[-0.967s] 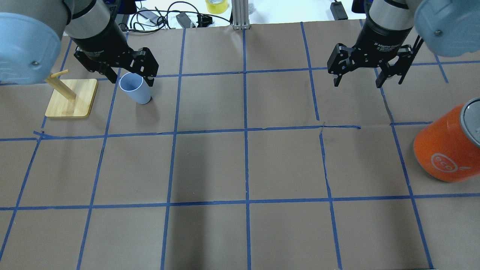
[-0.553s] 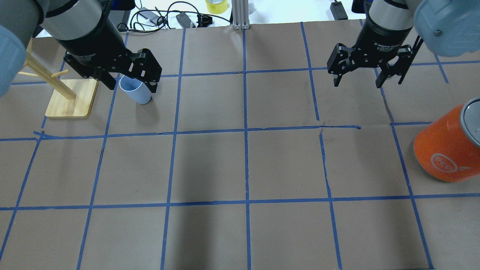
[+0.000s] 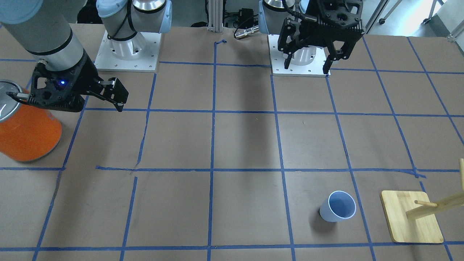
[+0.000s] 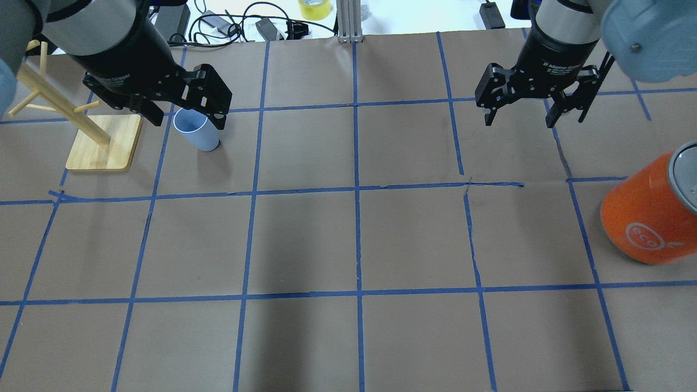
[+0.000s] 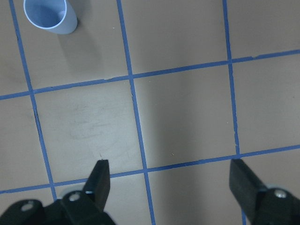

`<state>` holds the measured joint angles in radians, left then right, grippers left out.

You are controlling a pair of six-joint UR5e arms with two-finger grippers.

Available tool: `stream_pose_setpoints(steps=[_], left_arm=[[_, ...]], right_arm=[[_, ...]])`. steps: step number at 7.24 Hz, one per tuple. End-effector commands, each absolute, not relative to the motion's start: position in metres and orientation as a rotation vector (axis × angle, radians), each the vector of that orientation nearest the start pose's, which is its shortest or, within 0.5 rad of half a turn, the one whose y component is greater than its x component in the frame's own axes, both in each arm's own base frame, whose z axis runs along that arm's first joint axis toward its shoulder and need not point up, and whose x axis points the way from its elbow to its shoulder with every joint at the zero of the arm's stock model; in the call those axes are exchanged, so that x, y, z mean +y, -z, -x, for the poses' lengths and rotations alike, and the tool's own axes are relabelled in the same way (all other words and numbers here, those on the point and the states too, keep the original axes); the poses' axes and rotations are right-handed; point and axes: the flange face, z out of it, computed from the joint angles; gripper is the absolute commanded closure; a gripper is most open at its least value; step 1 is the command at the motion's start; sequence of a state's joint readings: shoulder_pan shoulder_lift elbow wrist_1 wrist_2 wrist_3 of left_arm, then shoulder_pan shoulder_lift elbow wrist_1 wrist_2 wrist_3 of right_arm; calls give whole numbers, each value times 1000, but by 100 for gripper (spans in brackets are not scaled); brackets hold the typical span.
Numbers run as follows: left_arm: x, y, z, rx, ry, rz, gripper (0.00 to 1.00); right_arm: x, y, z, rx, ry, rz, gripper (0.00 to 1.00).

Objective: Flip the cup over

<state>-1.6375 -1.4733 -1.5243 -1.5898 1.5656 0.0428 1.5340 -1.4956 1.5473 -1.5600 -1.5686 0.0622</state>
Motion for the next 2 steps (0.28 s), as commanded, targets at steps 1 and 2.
stream_pose_setpoints(steps=[1,2], left_arm=[[-447,-559,159,3124,209,-124,8],[-447,-559,159,3126,207,-124,8]], right_arm=[[-521,-460,-114,3137,-99,-154,0],[-521,-460,-114,3136,-99,-154,0]])
